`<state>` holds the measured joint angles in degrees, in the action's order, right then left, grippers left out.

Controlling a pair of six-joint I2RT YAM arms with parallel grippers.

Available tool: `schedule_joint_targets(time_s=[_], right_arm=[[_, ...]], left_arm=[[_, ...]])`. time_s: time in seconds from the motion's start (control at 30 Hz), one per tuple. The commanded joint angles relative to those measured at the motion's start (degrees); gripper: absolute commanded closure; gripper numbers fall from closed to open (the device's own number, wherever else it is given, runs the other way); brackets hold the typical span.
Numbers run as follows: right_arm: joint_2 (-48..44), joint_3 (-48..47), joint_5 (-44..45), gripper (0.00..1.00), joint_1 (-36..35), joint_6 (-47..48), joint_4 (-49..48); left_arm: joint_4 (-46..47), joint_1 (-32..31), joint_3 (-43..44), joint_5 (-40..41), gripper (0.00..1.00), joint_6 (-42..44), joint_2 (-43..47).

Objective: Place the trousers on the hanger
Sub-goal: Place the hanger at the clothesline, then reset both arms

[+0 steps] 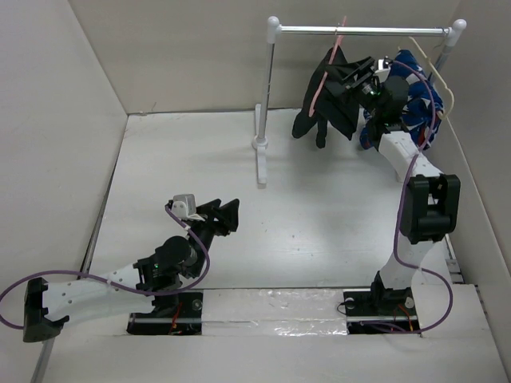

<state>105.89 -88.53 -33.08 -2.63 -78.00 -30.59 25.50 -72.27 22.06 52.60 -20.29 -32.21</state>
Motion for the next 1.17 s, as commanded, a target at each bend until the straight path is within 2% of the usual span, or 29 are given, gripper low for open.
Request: schedule_joint_targets(time_s=[0.0,0.27,0.4,0.43,0.53,0.57,0.67,0.7,0.77,0.8,0.93,1.1,1.13], right_arm=[[-6.20,1.78,0.02,0.00,0.35,5.74,-0.81],[-21.58,7.40,8.46,0.00,1.49,22.16,12.38],[-33.61,16.35,11.55,0.00,1.49,30.17,18.62],[-40.25,23.25,10.85,0.00,0.71,33.23,18.29],[-52.14,36.10,10.66,0.00,-4.28,37.55,17.41],[-60.19,44.50,11.19,0.00,-5.79,39.74,17.58],[-71.66,57.62,12.69,0.00,-10.10,42.39,22.75],[-78.40,60.03,13.47,0.00,-10.81,42.92,27.20],[-84.41,63.38,13.83,0.00,-12.30,44.41,33.36],[-89.75,65.05,14.01,0.00,-12.31,45.12,39.75],[-100.14,67.96,15.68,0.00,-14.15,46.09,49.82],[-105.62,69.99,15.94,0.00,-14.68,47.06,55.71],[-105.27,68.86,14.90,0.00,-15.20,49.23,57.81]], left_arm=[[1.40,0.11,0.52,0.93,0.44,-0.18,-0.14],[1.40,0.11,1.05,1.37,0.42,-0.01,-1.80],[2.28,0.11,0.87,2.77,0.40,0.69,-3.21],[2.02,0.11,1.14,2.34,0.39,0.78,-3.74],[4.63,0.11,0.35,1.11,0.37,2.44,-4.96],[5.78,0.11,-0.17,0.67,0.36,2.97,-5.49],[6.76,0.11,-0.18,0.31,0.35,3.07,-8.04],[6.24,0.11,0.17,0.40,0.35,2.55,-8.83],[6.14,0.11,0.70,0.75,0.35,1.58,-10.77],[5.97,0.11,0.87,0.84,0.35,0.70,-11.21],[3.16,0.11,0.71,-3.02,0.35,-4.22,-11.74],[-2.11,0.11,-1.76,-8.73,0.35,-12.12,-9.90],[-5.25,0.11,-3.24,-10.22,0.33,-16.92,-8.07]])
